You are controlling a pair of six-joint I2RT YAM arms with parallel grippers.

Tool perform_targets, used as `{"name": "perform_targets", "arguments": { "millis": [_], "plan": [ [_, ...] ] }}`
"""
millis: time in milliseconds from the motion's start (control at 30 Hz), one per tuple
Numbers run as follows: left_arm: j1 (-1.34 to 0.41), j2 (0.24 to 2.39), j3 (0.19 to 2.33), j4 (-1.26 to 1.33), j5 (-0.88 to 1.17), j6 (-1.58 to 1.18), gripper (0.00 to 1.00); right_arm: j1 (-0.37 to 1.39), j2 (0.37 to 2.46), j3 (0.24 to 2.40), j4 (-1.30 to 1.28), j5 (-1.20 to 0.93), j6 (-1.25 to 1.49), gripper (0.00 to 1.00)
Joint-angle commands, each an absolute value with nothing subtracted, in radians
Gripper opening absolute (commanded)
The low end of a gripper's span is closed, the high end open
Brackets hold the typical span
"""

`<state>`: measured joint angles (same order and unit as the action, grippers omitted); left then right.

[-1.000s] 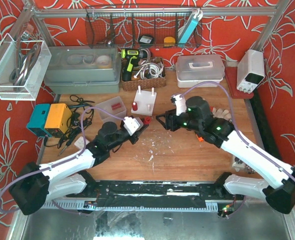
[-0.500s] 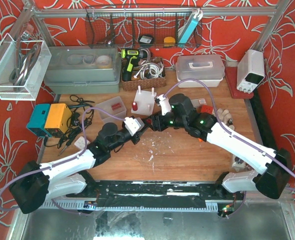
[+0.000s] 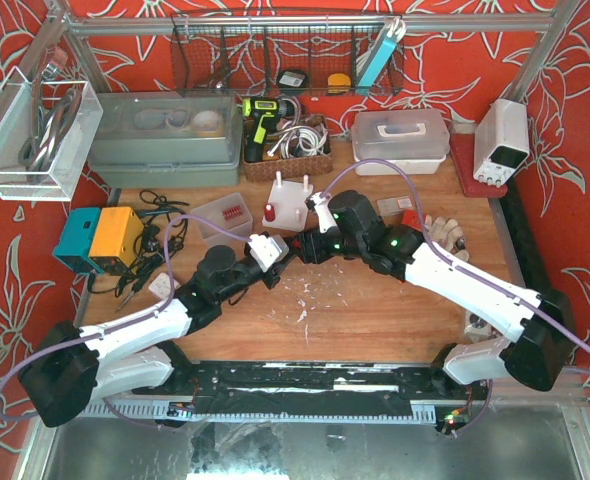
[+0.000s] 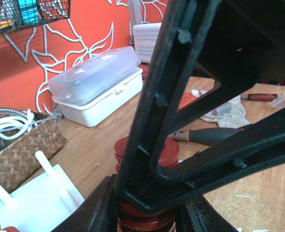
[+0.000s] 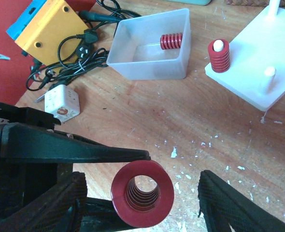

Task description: Install the large spring

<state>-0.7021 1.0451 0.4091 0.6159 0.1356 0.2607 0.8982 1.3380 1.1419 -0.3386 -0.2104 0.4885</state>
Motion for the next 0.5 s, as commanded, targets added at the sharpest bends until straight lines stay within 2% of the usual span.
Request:
{"name": "perform_targets", "arguments": {
  "millis": [0,167,333,400,467],
  "plan": [
    [-0.711,1.040,0.436,0.685,0.128,0.257,0.00,0.906,1.358,1.176,-0.359,-0.183,0.481,0.63],
    [-0.713,1.038,0.430,0.706,0.130,0.245,0.00,0.907,1.392,1.176,-0.343,-0.242,0.492,0.52],
    [-0.713,1.044,0.418,0.731,0.115,0.248,0.00,0.908,1.396,1.181,-0.351,-0.212,0.470,0.40],
    [-0.713,1.045,0.415,0.738,0.115,0.246,0.00,0.907,1.396,1.180,-0.342,-0.194,0.457,0.30],
    [-0.713,1.047,0.414,0.739,0.104,0.239,0.05,0.908,1.394,1.172,-0.324,-0.173,0.444,0.17]
  ]
}}
